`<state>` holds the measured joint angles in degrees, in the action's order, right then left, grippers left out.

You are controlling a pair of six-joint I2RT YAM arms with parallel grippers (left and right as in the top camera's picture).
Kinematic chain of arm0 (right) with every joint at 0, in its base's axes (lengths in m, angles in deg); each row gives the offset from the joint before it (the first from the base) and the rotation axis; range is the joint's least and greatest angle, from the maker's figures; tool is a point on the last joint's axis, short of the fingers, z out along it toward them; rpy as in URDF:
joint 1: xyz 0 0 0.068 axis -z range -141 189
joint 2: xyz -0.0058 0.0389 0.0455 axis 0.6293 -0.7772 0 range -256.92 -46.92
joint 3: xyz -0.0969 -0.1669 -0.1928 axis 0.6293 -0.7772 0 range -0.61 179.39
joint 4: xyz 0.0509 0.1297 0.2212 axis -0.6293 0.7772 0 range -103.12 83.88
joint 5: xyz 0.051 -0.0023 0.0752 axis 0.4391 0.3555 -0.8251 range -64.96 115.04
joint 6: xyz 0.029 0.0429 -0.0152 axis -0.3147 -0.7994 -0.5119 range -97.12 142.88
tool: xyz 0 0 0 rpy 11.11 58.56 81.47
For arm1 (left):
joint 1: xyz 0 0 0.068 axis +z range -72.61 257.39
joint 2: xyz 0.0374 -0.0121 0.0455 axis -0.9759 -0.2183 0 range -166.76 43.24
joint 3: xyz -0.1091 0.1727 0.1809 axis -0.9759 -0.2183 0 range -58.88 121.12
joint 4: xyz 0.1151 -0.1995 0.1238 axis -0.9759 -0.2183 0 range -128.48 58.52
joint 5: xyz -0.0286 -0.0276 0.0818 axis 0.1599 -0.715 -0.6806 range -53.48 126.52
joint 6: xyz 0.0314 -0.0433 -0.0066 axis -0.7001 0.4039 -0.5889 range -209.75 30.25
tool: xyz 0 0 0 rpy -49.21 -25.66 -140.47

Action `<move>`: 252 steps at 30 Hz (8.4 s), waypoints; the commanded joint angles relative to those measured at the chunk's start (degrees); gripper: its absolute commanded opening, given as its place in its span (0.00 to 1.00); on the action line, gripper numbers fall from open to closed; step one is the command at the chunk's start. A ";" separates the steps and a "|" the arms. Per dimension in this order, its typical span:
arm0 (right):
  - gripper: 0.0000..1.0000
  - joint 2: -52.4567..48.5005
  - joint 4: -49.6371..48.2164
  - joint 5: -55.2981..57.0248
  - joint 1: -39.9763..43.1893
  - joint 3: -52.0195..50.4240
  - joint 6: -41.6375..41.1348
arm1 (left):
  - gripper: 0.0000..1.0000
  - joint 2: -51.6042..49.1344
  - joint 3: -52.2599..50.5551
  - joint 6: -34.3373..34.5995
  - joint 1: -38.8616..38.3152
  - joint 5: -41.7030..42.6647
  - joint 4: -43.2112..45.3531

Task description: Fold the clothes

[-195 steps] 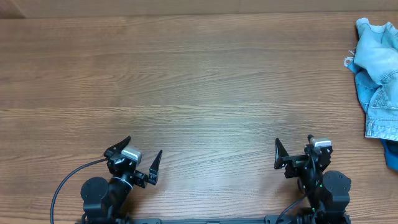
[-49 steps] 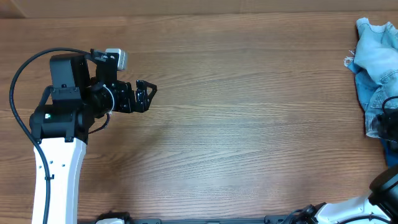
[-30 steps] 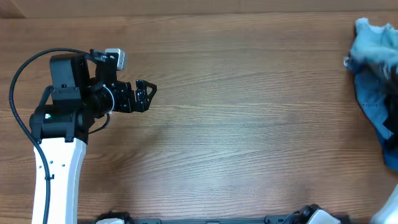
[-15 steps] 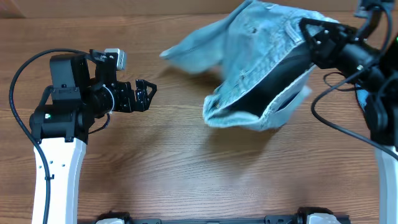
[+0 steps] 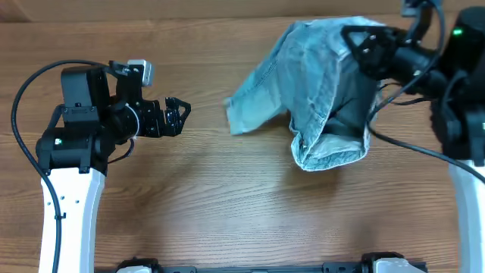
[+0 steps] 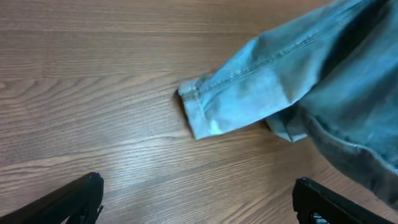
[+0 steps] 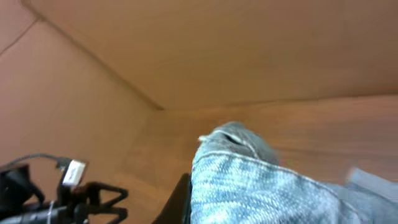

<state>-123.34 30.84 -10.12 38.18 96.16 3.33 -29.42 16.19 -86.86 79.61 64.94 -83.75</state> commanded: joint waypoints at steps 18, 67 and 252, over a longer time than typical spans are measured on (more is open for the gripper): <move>0.04 -19.69 17.77 -2.47 3.39 27.52 3.37 | 1.00 -0.22 1.49 0.52 -0.37 -1.90 0.66; 0.04 -1.05 48.37 60.15 5.11 30.77 -4.87 | 1.00 -0.22 1.49 0.57 -0.37 -2.01 1.66; 0.04 -30.86 14.84 6.93 1.16 1.25 15.30 | 0.96 -14.40 2.40 0.98 -11.26 -16.46 2.84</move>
<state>-167.42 42.49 -0.76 39.71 96.69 18.48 -44.85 16.50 -86.66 68.47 49.07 -81.15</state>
